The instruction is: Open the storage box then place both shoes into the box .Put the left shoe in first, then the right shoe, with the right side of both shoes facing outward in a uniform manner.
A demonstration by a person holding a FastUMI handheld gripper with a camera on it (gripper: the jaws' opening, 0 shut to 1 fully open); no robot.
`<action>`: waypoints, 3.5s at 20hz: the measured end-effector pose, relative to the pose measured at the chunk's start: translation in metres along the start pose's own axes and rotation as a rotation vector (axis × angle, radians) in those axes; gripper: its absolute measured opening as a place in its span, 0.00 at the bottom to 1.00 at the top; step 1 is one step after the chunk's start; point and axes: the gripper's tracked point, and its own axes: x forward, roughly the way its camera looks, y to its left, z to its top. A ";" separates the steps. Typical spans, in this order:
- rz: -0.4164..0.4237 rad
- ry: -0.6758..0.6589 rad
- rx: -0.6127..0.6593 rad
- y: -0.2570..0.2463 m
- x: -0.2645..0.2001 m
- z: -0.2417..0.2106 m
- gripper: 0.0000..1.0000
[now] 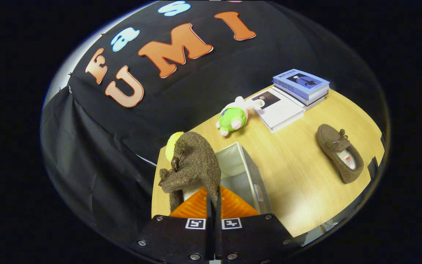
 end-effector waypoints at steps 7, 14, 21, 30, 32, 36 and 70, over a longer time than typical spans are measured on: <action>-0.024 0.092 -0.027 0.017 0.034 -0.044 0.02; 0.032 0.091 -0.023 0.042 0.045 -0.057 0.38; 0.028 0.021 -0.068 0.027 0.030 -0.021 0.99; -0.069 -0.079 -0.087 -0.056 -0.005 0.040 0.99; -0.108 -0.092 -0.082 -0.086 -0.012 0.051 0.98; -0.191 -0.112 -0.071 -0.159 -0.027 0.074 0.98; -0.407 0.087 0.031 -0.378 -0.013 0.034 0.02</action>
